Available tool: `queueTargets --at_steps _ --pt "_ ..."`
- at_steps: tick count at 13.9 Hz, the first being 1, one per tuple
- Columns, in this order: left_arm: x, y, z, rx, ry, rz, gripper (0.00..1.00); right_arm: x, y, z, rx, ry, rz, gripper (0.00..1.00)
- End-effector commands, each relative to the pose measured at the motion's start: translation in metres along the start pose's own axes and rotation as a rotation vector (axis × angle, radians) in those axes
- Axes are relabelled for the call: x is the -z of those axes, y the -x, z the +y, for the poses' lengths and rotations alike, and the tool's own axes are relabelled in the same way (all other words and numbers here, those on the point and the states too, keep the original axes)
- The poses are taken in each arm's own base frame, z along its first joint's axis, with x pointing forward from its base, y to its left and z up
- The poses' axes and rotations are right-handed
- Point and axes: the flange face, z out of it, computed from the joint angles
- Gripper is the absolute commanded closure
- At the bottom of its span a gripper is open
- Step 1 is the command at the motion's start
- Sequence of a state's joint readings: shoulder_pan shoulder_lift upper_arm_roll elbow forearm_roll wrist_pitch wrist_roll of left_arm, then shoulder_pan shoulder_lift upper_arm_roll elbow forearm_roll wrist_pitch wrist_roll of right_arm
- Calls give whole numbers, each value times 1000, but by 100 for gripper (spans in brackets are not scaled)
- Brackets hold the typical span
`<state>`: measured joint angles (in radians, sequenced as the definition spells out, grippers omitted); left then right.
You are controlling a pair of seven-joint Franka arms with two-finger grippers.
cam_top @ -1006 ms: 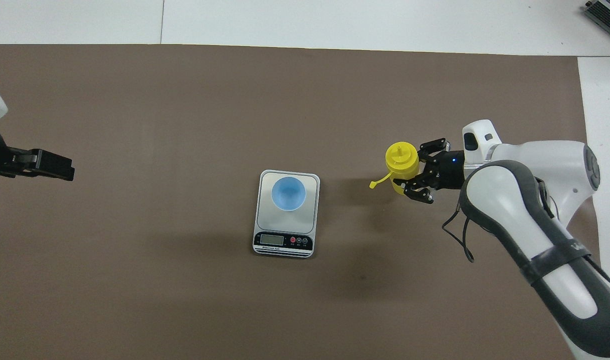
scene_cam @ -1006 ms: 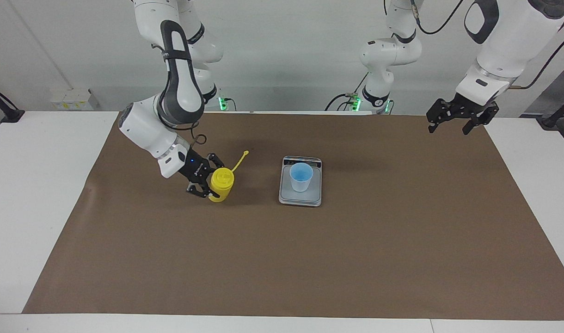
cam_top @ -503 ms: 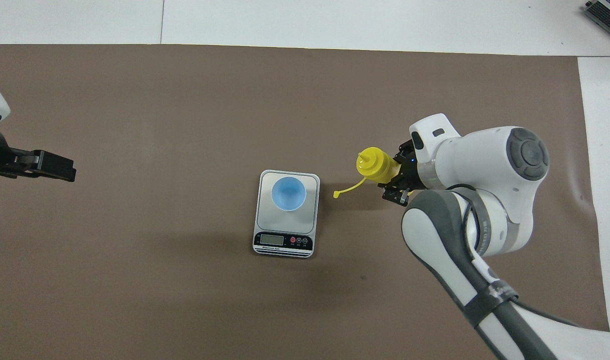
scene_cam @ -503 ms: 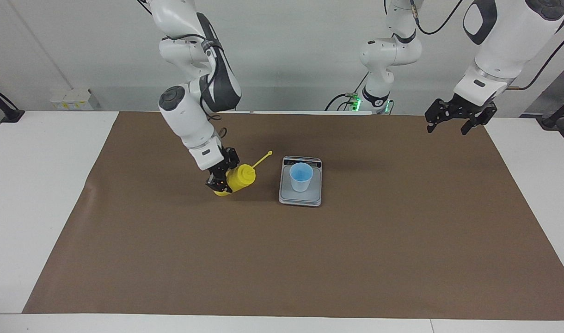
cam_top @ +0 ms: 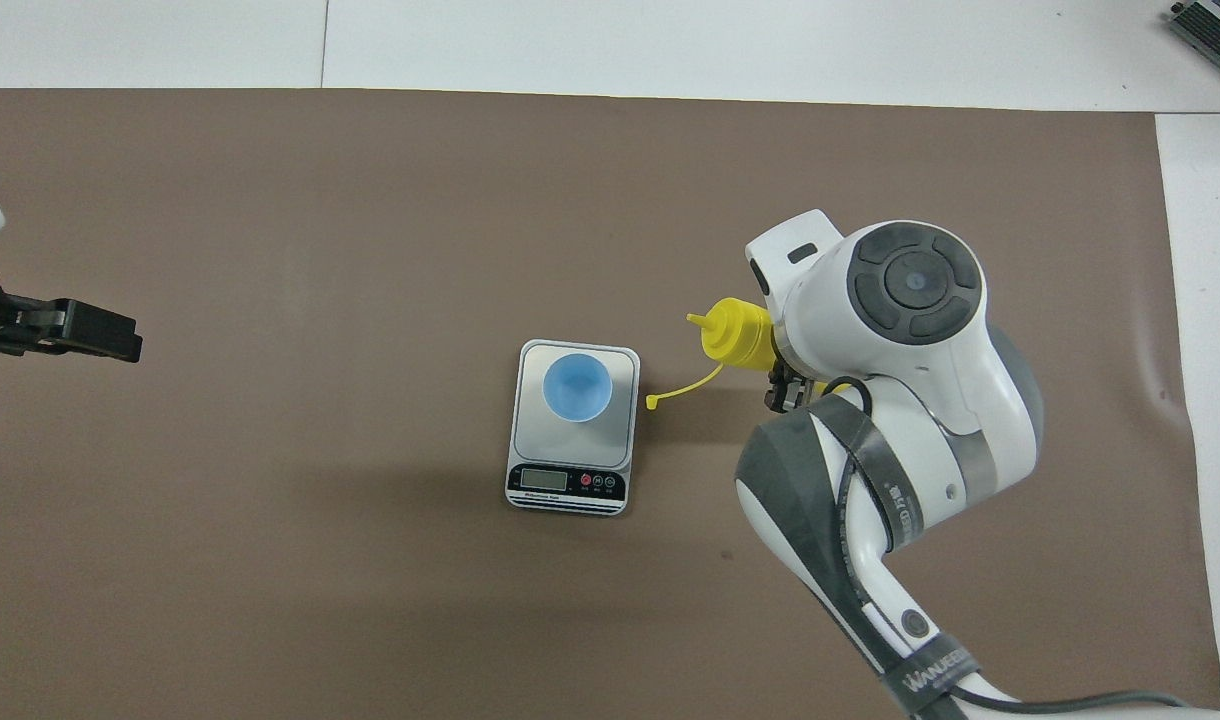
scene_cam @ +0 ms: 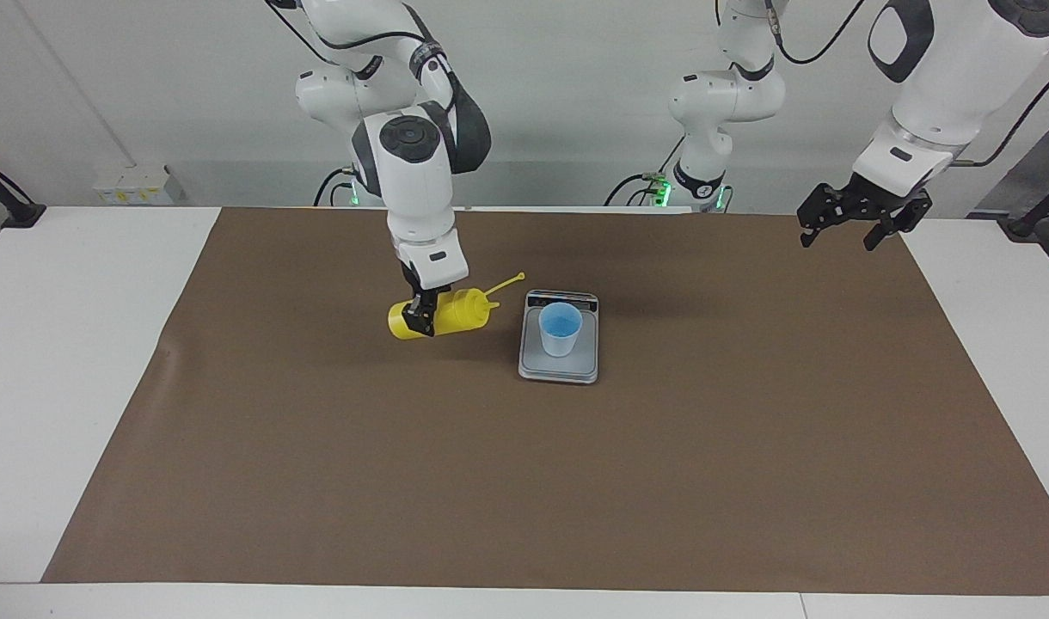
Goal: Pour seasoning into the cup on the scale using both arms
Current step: 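Carry the yellow bottle with the right gripper above the blue cup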
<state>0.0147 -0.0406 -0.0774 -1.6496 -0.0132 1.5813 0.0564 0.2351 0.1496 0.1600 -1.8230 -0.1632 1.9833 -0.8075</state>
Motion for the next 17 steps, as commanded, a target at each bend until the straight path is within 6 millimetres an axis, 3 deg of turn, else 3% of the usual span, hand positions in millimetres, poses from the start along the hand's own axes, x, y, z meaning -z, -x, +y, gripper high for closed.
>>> queueTargets --at_steps 1,8,9,11,13,15,17 --pt "2 6 4 -13 -17 16 0 9 -28 4 64 56 -97 100" --pt "3 6 3 -7 -17 18 0 2 -50 -5 225 198 -321 100" --pt "3 6 4 -10 -17 18 0 -3 -62 -10 261 224 -342 100" --pt "3 6 3 -9 -17 19 0 -5 -105 -30 390 346 -436 100" --pt "3 6 3 -5 -17 19 0 -11 -117 -32 410 365 -529 100" --pt "3 6 3 -7 -17 19 0 -20 -142 -53 473 412 -609 100" --pt "5 6 2 -2 -17 24 0 -21 -150 -60 505 457 -651 100"
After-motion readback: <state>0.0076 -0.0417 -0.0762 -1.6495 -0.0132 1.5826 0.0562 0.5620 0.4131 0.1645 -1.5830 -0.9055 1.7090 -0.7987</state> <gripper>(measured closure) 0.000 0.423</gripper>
